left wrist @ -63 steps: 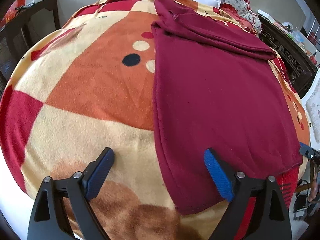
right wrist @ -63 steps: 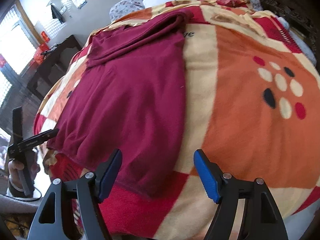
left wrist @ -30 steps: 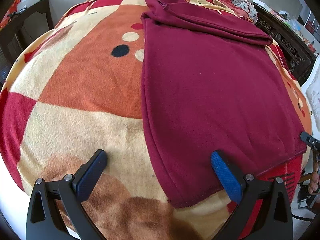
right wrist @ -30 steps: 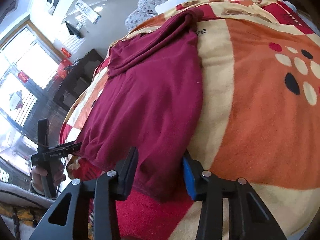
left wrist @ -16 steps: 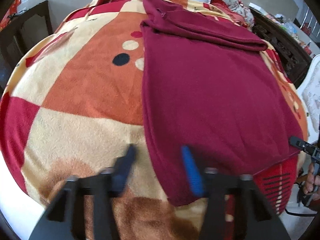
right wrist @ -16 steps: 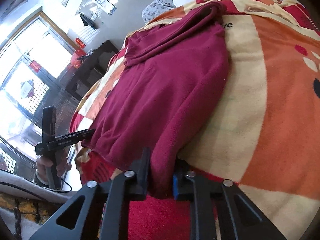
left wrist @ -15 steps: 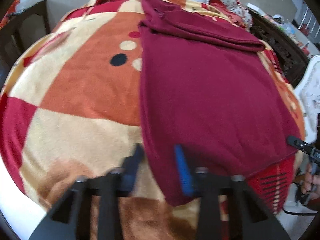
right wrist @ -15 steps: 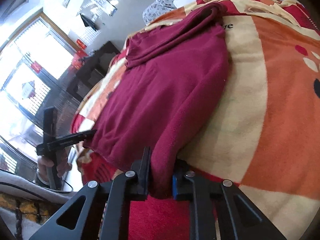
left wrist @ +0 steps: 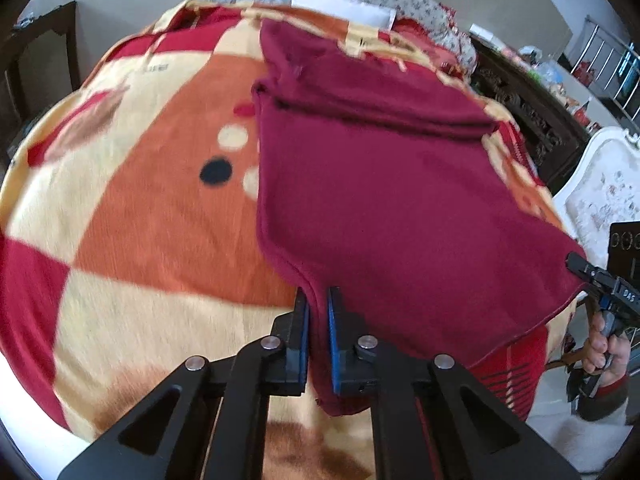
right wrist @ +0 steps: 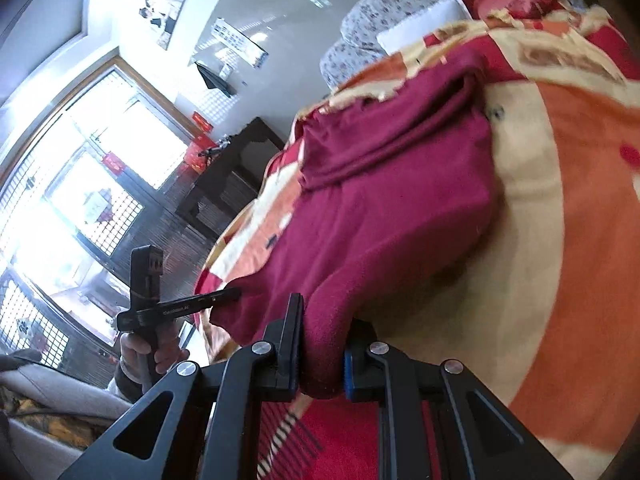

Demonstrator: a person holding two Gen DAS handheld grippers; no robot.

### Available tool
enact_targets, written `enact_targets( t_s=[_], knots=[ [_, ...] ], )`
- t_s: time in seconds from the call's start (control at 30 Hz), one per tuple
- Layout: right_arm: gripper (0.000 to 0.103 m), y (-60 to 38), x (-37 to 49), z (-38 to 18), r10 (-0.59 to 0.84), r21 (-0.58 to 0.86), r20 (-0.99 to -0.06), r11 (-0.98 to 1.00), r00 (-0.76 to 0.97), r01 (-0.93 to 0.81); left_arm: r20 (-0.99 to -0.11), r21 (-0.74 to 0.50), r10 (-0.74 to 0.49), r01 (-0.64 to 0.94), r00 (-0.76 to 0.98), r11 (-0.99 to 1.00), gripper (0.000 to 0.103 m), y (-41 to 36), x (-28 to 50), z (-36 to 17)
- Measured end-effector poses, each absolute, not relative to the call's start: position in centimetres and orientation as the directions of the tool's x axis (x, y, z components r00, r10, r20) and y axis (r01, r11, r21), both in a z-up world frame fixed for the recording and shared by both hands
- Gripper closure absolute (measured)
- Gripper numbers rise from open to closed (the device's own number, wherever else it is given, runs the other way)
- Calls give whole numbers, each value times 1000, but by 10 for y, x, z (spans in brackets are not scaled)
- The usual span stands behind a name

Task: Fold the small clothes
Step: 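Grasp the hem end of the strip with the left tool while the right tool grasps beside it, then lift the hem end and fold it toward the collar with both tools, release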

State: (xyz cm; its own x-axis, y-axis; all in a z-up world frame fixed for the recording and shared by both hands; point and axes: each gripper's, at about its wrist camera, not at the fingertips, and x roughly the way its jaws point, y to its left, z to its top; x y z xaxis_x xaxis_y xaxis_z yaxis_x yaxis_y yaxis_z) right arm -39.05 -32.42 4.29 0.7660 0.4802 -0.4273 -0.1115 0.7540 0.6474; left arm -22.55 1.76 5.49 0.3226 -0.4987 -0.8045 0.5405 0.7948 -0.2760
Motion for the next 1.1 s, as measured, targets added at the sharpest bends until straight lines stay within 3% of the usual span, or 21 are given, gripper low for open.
enact_targets(
  t_s=[0.6, 1.1],
  knots=[
    [86, -377, -289, 115, 362, 544, -387, 832, 848, -107, -684, -196, -510, 542, 522, 817, 95, -33, -117, 133],
    [86, -435, -165, 122, 277, 528, -438, 849, 855, -5, -698, -180, -441, 459, 564, 870, 95, -97, 1, 138]
  ],
)
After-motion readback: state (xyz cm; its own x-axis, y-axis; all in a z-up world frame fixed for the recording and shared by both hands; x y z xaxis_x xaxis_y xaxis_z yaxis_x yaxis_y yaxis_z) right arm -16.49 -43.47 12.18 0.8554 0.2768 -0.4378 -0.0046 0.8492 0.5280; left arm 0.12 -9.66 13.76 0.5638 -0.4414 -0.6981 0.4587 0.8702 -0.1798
